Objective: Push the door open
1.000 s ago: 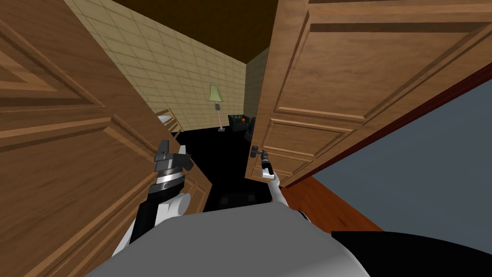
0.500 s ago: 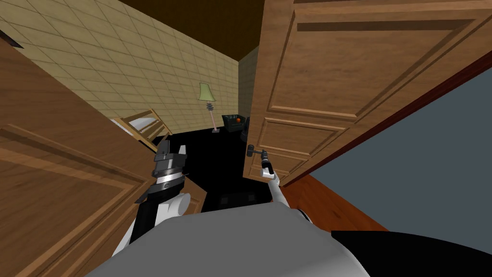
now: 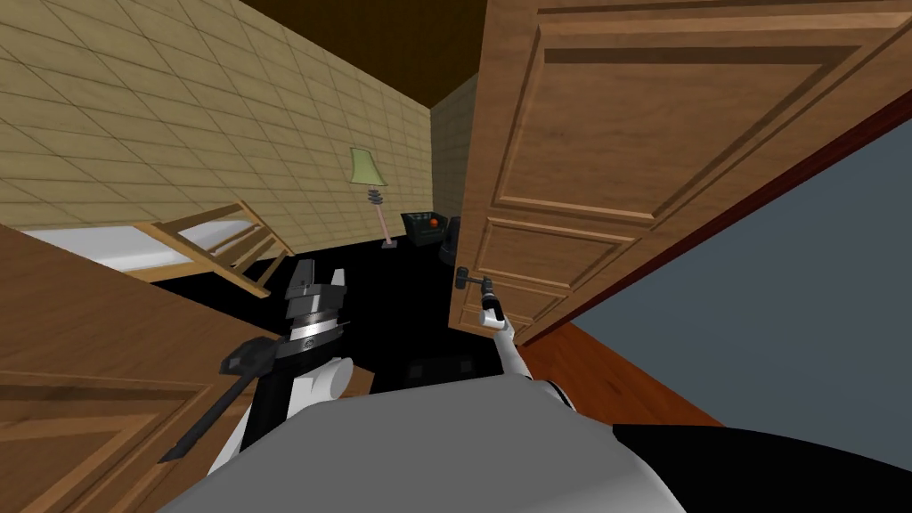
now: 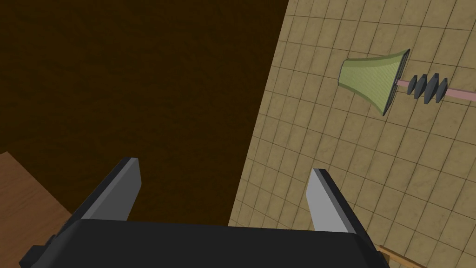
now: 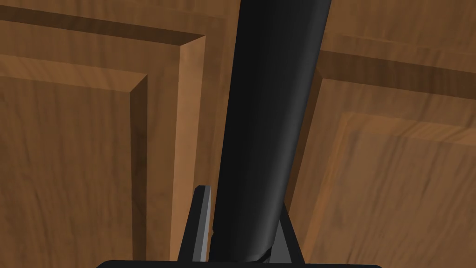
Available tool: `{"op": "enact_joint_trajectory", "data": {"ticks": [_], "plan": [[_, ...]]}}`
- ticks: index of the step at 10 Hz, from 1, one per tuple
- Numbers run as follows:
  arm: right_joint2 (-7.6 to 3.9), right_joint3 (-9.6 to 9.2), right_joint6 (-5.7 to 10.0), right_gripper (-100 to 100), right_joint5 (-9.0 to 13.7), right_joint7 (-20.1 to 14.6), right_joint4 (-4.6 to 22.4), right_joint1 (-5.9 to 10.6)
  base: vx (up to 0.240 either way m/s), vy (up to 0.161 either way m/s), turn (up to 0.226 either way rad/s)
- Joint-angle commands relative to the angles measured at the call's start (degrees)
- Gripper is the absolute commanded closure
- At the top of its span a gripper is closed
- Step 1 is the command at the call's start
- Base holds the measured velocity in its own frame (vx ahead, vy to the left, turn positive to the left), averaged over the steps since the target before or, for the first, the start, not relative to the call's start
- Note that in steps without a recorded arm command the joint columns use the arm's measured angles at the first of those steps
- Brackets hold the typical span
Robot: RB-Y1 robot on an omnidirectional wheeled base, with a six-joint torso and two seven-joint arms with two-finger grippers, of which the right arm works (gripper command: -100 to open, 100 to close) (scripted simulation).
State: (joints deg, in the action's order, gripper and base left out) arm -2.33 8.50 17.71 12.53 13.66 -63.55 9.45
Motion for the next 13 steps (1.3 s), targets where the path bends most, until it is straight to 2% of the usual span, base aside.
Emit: {"op": "enact_joint_trajectory", "data": {"ticks": [1, 5, 7, 8, 13], "plan": [[-0.51, 1.02, 0.48, 100, 0.99, 1.37, -0.52, -0.08, 0.137, 0.034, -0.180], [0.17, 0.79, 0.81, 100, 2.32, 3.04, 0.38, 0.73, 0.107, 0.028, -0.121], [0.79, 0.63, 1.04, 100, 3.27, 4.24, 1.01, 1.31, 0.096, 0.026, -0.221], [0.01, 0.39, 1.75, -100, 3.14, 4.05, 3.03, 2.49, 0.035, -0.021, -0.075], [-1.78, 0.52, 3.95, -100, 4.04, 4.77, 8.21, 6.02, -0.030, -0.072, -0.031]]}}
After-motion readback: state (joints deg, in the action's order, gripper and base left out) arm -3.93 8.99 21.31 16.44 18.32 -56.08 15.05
